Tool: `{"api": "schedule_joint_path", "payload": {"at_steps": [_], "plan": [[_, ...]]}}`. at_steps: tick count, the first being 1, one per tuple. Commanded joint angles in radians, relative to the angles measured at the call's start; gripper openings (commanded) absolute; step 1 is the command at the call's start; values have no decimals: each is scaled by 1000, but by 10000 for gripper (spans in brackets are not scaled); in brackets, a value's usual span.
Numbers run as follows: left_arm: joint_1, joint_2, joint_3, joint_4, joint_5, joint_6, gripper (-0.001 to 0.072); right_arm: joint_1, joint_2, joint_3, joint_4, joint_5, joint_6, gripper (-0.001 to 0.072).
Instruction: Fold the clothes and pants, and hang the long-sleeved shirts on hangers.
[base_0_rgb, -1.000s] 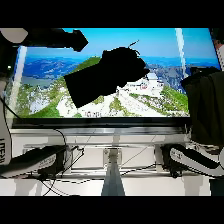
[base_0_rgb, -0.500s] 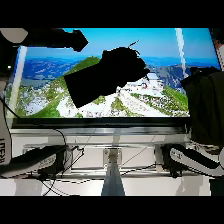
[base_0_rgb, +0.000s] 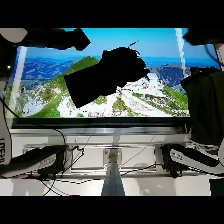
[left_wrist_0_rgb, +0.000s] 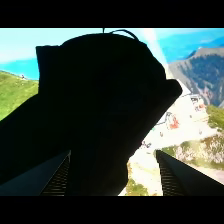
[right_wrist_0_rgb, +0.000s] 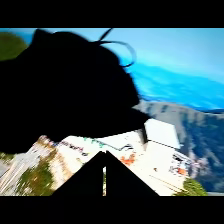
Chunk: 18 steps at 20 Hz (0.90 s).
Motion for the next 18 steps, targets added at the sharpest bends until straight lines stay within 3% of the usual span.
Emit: {"api": "schedule_joint_path", "payload": {"at_steps": [1, 4, 7, 8, 9, 10, 14, 18], "plan": [[33, 6, 1, 69, -2, -13, 570, 205, -39, -97, 87, 36, -182, 23], [114, 42, 1, 162, -26, -14, 570, 444, -96, -220, -19, -35, -298, 23], [218, 100, 0, 165, -52, -11, 570, 629, -176, -316, -82, -216, -378, 24], [249, 122, 0, 166, -60, 6, 570, 675, -207, -329, -95, -264, -404, 79], [281, 146, 0, 166, -63, 17, 570, 718, -242, -330, -108, -303, -427, 236], [309, 167, 0, 166, -64, 17, 570, 752, -271, -331, -115, -350, -455, 340], [409, 202, 0, 166, -103, 17, 570, 840, -371, -330, -169, -552, -459, 333], [434, 190, -2, 165, -108, 17, 570, 851, -450, -330, -198, -601, -463, 313]]}}
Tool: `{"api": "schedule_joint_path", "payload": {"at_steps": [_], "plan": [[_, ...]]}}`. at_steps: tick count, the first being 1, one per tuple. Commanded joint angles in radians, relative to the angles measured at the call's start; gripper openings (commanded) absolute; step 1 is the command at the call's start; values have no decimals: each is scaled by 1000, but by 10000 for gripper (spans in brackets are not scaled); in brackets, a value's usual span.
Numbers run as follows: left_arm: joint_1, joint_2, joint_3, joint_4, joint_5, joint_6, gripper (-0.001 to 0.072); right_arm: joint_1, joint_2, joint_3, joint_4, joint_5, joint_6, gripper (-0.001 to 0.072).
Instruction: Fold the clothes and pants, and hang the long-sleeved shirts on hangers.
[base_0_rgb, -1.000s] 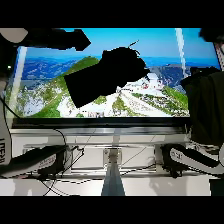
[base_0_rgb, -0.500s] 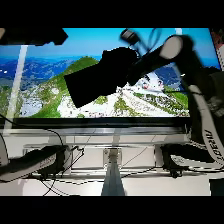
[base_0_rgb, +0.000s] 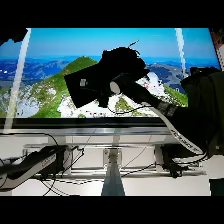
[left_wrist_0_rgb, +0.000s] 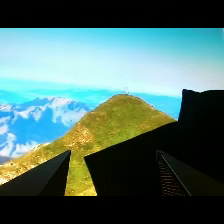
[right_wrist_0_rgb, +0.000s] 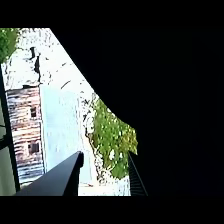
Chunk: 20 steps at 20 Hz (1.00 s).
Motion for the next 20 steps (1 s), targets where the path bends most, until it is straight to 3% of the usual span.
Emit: {"api": "schedule_joint_path", "payload": {"at_steps": [1, 7, 15, 17, 19, 20], "plan": [[29, -3, 0, 1, -7, 3, 570, 24, -65, -2, -27, -76, -25, 313], [29, -35, 0, 1, -4, 3, 570, 22, -80, -2, -34, -260, -32, 313], [29, -43, 0, 1, -5, 3, 570, -34, -135, -1, -74, -294, -28, 310], [29, -47, 0, 1, -7, 3, 570, -53, -135, -1, -91, -314, -28, 182], [29, -57, -1, 1, -9, 3, 570, -72, -136, -1, -95, -317, -28, 170], [29, -65, -1, 1, -12, 3, 570, -78, -136, -1, -101, -317, -28, 81]]}}
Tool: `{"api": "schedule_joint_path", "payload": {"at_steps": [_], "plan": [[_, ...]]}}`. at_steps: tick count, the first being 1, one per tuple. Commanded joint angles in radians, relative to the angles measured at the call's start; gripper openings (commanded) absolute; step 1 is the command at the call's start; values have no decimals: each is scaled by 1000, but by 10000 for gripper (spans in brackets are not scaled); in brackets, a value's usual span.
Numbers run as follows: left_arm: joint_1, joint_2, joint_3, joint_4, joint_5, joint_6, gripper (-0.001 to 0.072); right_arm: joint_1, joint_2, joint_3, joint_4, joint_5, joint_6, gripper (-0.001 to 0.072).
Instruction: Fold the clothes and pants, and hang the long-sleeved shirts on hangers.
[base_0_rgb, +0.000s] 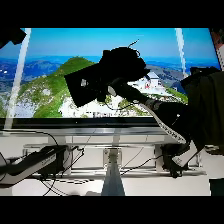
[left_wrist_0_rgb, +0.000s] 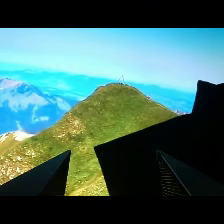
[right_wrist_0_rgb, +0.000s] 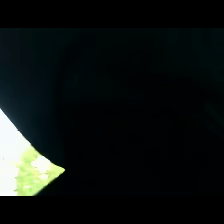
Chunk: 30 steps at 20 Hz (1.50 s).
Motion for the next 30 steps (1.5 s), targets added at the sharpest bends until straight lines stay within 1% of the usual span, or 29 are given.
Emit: {"api": "schedule_joint_path", "payload": {"at_steps": [1, 3, 4, 5, 6, 7, 8, 9, 10, 11, 12, 13, 15, 16, 18, 19, 20, 21, 22, 23, 25, 27, 30], "plan": [[1, -23, 0, 0, -14, 0, 570, -25, -2, 3, -20, -16, 3, 23], [1, -50, -1, 1, -31, 4, 570, -25, 3, 18, -20, -12, 3, 23], [2, -67, -2, 4, -42, 24, 570, -25, 12, 37, -20, -13, 4, 22], [2, -82, -7, 20, -47, 42, 569, -28, 24, 63, -23, -13, 20, 22], [2, -98, -11, 47, -56, 41, 569, -35, 37, 100, -26, -13, 50, 22], [3, -114, -15, 68, -74, 42, 552, -48, 53, 139, -27, -13, 90, 23], [3, -127, -17, 98, -95, 42, 483, -70, 72, 183, -26, -13, 133, 23], [3, -133, -28, 127, -110, 50, 396, -99, 94, 226, -26, -11, 183, 22], [6, -131, -56, 143, -123, 67, 247, -132, 117, 261, -26, -5, 243, 23], [8, -128, -94, 142, -158, 110, 196, -169, 141, 287, -26, 2, 303, 22], [11, -122, -148, 142, -185, 129, 195, -214, 172, 305, -26, 15, 364, 23], [15, -111, -228, 138, -179, 129, 195, -261, 206, 309, -26, 28, 409, 23], [21, -81, -436, 111, -116, 129, 195, -363, 269, 309, -25, 103, 440, 22], [24, -66, -543, 58, -79, 142, 195, -416, 294, 309, -23, 162, 452, 22], [27, -48, -752, -133, 13, 212, 198, -502, 316, 309, -1, 265, 473, 22], [27, -50, -843, -242, 95, 235, 238, -534, 317, 309, 9, 307, 474, 22], [27, -52, -912, -341, 175, 245, 338, -558, 314, 308, 19, 341, 474, 22], [27, -52, -970, -443, 256, 264, 488, -573, 314, 304, 27, 360, 474, 22], [26, -53, -1007, -518, 315, 283, 514, -583, 314, 303, 30, 377, 474, 22], [26, -56, -1030, -578, 352, 303, 514, -584, 314, 303, 30, 385, 473, 22], [26, -82, -1033, -623, 353, 319, 505, -581, 314, 303, 31, 380, 473, 22], [16, -122, -1033, -630, 351, 319, 495, -581, 314, 303, 34, 373, 473, 22], [-40, -196, -1030, -631, 352, 322, 494, -581, 314, 303, 34, 373, 473, 22]]}}
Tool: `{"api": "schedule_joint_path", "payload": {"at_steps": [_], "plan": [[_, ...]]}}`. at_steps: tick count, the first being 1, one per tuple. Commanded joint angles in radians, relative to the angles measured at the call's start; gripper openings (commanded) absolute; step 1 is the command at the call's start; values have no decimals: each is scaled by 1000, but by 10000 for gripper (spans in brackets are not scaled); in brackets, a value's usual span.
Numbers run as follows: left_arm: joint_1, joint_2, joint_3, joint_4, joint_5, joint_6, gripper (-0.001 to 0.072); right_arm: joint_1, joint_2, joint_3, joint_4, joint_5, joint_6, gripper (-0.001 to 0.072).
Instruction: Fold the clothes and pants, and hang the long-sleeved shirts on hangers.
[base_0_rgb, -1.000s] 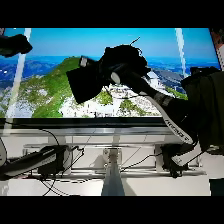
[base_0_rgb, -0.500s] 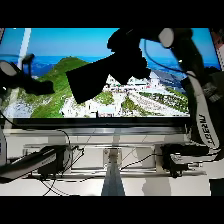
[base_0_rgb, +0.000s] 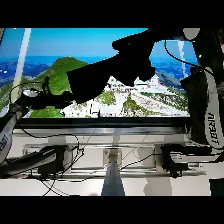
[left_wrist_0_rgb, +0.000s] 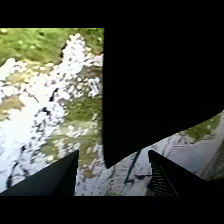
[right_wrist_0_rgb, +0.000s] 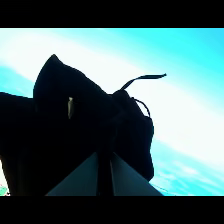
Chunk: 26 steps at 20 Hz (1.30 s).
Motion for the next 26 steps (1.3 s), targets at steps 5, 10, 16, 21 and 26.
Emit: {"api": "schedule_joint_path", "payload": {"at_steps": [5, 10, 16, 21, 26], "plan": [[-95, -117, 16, -185, 76, 139, 37, -5, 1, 0, -6, 9, 2, 23], [-2, -116, 280, -218, 2, 148, 13, -32, 2, 35, -86, -94, 25, 22], [277, -116, 866, -214, -33, -12, 12, -237, 17, 190, -79, -136, 202, 22], [430, -113, 1105, -212, -73, -28, 12, -356, 116, 200, -81, 34, 226, 21], [461, -121, 1089, 356, -349, -41, 13, -388, 259, -64, -86, 257, 209, 20]]}}
